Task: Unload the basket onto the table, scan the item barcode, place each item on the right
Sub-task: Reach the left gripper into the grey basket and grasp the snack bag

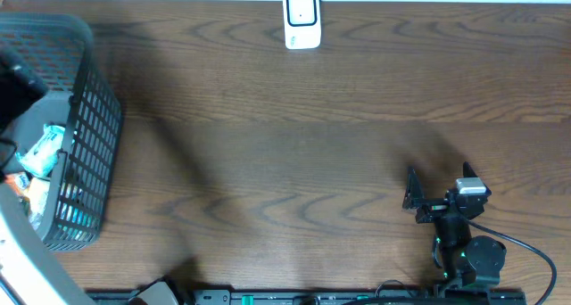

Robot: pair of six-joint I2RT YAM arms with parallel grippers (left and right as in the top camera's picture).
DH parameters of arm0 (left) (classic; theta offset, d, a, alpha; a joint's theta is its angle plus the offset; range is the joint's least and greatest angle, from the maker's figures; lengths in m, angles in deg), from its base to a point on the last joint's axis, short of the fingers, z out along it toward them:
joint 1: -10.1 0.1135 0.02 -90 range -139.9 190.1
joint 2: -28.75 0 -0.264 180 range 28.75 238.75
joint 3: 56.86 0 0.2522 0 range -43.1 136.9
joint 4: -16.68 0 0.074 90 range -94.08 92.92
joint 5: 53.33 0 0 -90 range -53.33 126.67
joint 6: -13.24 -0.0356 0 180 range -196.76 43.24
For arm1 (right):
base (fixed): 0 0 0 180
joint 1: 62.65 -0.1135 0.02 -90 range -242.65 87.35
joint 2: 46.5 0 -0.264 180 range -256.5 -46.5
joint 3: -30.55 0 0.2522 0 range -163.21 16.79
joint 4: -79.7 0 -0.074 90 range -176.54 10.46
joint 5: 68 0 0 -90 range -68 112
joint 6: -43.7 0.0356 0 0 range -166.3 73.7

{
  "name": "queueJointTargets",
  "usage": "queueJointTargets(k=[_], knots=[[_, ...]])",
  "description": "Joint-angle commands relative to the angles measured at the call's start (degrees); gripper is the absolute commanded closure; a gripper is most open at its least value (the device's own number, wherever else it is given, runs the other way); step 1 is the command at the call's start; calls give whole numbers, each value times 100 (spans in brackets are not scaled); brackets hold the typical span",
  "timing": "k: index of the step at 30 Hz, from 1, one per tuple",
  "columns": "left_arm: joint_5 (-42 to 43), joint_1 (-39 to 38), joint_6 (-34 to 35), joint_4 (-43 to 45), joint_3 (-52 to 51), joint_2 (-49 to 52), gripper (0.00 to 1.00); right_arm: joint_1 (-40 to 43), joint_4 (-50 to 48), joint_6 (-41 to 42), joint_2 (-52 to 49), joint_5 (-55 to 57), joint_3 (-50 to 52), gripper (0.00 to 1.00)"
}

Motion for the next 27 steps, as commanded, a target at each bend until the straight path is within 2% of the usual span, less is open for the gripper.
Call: queueJointTargets(k=[1, 5, 10, 15, 20, 27], knots=[[-1598, 479, 2107, -426, 24, 455, 3, -44, 20, -37, 35, 31, 9, 1], [-654, 789, 2096, -601, 24, 931, 2, -44, 20, -37, 35, 31, 9, 1], [-688, 846, 2166, -1355, 24, 1781, 2, -44, 20, -37, 35, 31, 9, 1], [-1327, 846, 3515, -2000, -122, 2347, 2, -44, 20, -37, 35, 31, 9, 1], [-1878, 848, 4481, -1801, -658, 2402, 2, -44, 20, -37, 35, 31, 9, 1], [-1875, 848, 4494, -992, -1410, 2402, 2, -44, 20, -37, 35, 31, 9, 1]])
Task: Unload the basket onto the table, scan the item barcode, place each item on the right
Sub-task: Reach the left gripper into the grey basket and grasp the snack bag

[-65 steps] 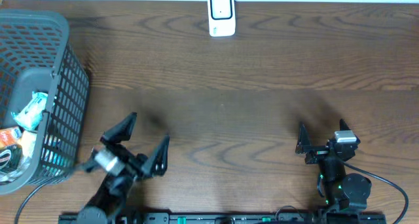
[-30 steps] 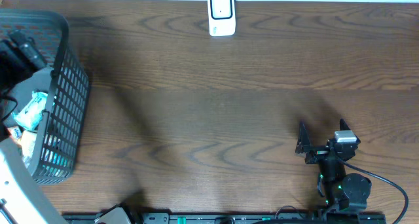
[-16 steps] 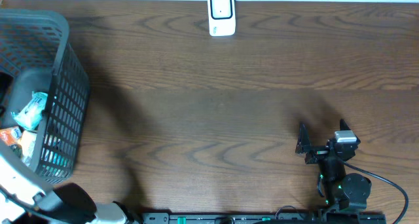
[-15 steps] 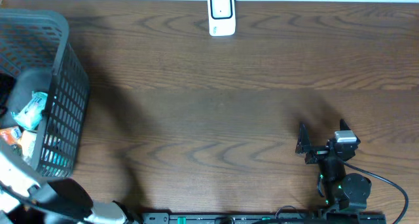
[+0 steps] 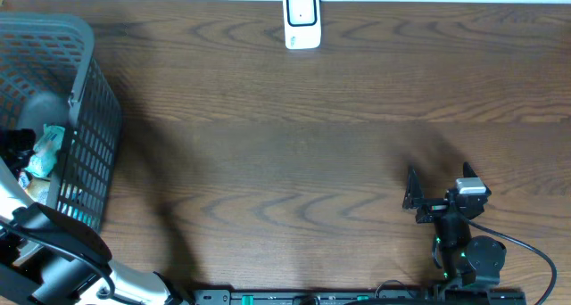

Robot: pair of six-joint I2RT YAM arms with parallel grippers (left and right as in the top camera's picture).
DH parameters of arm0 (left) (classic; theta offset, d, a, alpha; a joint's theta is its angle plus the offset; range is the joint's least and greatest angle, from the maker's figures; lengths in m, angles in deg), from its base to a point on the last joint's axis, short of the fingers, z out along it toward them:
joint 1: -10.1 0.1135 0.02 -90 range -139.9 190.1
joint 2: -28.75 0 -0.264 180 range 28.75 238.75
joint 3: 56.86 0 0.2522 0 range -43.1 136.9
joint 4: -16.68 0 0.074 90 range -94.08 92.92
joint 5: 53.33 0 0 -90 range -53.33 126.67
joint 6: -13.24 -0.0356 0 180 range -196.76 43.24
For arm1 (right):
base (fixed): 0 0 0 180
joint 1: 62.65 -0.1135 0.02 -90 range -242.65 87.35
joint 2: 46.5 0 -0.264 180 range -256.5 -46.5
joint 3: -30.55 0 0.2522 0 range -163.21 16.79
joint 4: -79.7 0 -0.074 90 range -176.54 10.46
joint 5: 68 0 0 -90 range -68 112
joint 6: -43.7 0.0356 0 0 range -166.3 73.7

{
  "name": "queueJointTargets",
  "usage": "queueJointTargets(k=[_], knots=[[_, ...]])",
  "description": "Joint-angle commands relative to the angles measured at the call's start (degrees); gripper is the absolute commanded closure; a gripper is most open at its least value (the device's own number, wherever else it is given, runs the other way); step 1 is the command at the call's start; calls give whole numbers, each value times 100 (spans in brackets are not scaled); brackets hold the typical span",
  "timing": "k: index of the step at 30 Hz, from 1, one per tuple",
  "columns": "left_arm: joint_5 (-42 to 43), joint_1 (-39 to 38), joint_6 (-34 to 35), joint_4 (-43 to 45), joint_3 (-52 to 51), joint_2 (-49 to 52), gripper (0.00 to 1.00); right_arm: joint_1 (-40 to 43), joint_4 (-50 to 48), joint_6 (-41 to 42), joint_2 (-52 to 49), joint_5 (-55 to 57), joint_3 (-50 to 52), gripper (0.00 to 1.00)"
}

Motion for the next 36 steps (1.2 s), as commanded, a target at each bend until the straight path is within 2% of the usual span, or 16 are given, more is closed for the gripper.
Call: queueJointTargets(k=[1, 15, 19, 26, 30, 32, 33, 36], knots=[[-184, 33, 216, 337, -402, -9, 2, -44, 20, -35, 35, 31, 9, 1], [-184, 35, 214, 2081, -1694, -9, 0, -44, 20, -35, 35, 31, 9, 1], [-179, 35, 214, 2540, -2124, -7, 6, -44, 20, -35, 35, 31, 9, 1], [-173, 35, 214, 2951, -2500, -7, 8, -44, 20, -35, 35, 31, 9, 1], [-173, 35, 214, 3008, -2540, -7, 31, -44, 20, -35, 35, 31, 9, 1], [-173, 35, 212, 3005, -2540, -7, 62, -44, 20, -35, 35, 31, 9, 1], [-173, 35, 210, 3005, -2540, -9, 68, -44, 20, -35, 35, 31, 9, 1], [-162, 35, 122, 2994, -2533, -35, 74, -44, 20, -35, 35, 31, 9, 1]])
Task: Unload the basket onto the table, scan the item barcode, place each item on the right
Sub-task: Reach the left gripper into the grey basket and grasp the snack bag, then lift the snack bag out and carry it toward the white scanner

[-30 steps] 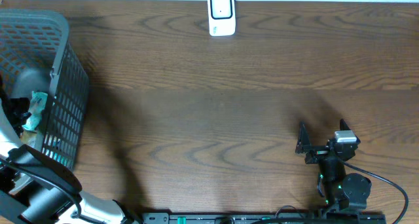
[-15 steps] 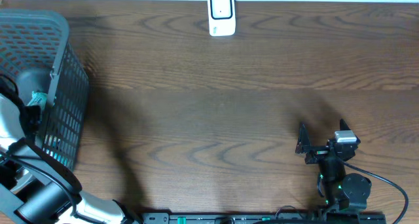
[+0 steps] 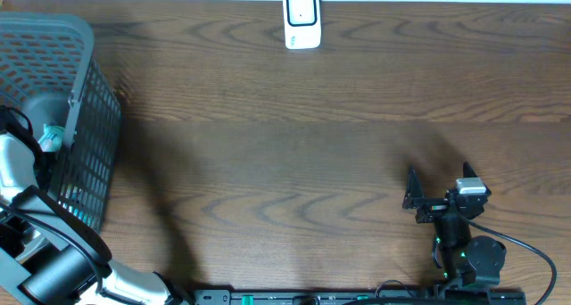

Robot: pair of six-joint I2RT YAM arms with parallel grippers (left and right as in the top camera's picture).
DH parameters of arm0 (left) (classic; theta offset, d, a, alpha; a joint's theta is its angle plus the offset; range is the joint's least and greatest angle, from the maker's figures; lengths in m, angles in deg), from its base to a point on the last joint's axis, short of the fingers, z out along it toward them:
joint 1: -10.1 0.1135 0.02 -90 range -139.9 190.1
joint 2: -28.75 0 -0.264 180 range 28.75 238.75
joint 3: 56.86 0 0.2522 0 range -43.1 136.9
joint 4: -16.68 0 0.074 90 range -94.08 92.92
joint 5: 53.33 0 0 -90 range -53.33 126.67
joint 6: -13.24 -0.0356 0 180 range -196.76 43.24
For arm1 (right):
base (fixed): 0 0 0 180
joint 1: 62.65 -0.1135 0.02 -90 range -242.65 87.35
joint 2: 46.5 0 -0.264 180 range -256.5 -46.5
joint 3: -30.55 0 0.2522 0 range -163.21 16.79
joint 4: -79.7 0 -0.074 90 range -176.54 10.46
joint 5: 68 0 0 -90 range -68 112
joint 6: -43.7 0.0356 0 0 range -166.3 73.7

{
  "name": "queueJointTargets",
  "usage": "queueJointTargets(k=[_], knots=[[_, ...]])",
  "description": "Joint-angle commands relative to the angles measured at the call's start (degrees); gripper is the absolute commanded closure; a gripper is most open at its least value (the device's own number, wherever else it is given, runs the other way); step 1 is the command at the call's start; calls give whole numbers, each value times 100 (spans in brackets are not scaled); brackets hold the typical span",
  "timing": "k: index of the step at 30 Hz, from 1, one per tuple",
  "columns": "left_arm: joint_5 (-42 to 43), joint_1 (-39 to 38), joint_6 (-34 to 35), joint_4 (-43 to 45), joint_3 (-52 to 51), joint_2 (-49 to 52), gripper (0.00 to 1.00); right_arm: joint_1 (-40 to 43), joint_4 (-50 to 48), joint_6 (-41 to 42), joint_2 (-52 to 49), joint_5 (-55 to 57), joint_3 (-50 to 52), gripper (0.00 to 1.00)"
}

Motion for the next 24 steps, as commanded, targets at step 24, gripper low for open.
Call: queueJointTargets(k=[24], knots=[[1547, 11, -42, 804, 201, -3866, 93, -44, 17, -37, 35, 28, 9, 1]])
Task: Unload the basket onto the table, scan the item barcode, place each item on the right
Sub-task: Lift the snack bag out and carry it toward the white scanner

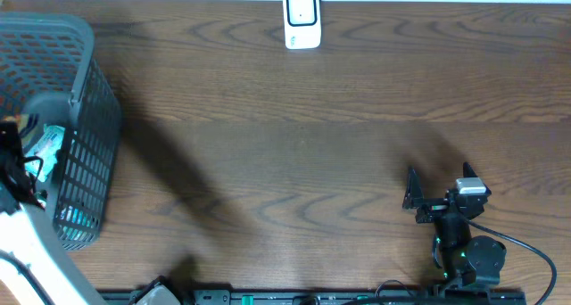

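A white barcode scanner (302,20) stands at the far edge of the table, in the middle. A grey mesh basket (89,118) at the far left holds several packets, among them a teal-and-white one (45,146). My left gripper (11,155) is down inside the basket just left of that packet. Its fingers are dark and half cut off by the frame edge, so their state does not show. My right gripper (410,189) rests low near the front right, far from the basket, too small to read.
The left arm's white link (22,243) runs along the left edge toward the front. The right arm's base and cable (473,256) sit at the front right. Bare brown wood lies between basket and scanner.
The left arm's bulky dark joint at the front left corner has gone from view. The gripper stays inside the basket, and more of the teal-and-white packet shows. The right arm has not moved.
The left arm first hung over the basket's left side. It was then lower, with the gripper among the packets, then right against the teal-and-white packet. Now it is still in the basket beside that packet. The right arm stayed parked throughout.
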Robot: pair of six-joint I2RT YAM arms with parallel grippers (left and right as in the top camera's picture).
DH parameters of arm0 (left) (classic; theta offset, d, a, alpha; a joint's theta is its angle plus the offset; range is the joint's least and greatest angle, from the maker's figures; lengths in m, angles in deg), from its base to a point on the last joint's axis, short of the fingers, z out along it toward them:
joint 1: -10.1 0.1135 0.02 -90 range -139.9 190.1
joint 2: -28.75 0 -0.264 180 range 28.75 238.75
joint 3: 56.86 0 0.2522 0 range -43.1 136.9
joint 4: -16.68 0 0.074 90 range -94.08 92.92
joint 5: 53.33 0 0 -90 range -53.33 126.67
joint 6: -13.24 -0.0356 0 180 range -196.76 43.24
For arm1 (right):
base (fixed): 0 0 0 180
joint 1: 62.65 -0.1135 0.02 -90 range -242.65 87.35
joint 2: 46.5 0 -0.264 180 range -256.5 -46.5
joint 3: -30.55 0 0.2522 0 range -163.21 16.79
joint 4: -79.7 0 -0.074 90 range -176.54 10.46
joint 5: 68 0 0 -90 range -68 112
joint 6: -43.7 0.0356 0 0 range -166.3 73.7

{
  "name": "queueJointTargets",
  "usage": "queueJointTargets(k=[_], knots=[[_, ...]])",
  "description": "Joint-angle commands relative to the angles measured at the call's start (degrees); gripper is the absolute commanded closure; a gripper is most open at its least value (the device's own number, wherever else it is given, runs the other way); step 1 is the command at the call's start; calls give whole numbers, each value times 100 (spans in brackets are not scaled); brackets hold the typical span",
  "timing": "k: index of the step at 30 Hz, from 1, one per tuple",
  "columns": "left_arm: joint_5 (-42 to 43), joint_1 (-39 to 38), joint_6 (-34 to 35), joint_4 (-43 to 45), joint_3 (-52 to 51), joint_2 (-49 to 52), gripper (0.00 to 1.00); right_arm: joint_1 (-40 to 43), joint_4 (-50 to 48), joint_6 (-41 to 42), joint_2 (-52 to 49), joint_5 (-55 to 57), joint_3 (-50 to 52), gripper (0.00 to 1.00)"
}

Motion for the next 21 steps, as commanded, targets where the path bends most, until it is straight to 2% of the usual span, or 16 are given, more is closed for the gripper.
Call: queueJointTargets(k=[1, 5, 12, 18, 21], knots=[[92, 7, -13, 81, 164, -568, 93, -44, 17, -35, 35, 28, 9, 1], [922, -155, -382, 579, 164, -1049, 92, -44, 17, -35, 35, 28, 9, 1], [1770, -1029, -398, 1121, 164, -1600, 93, -44, 17, -35, 35, 28, 9, 1], [2157, -2396, -404, 1104, 162, -1611, 93, -44, 17, -35, 35, 28, 9, 1], [2157, -3303, -636, 1115, 162, -1493, 93, -44, 17, -35, 35, 28, 9, 1]])
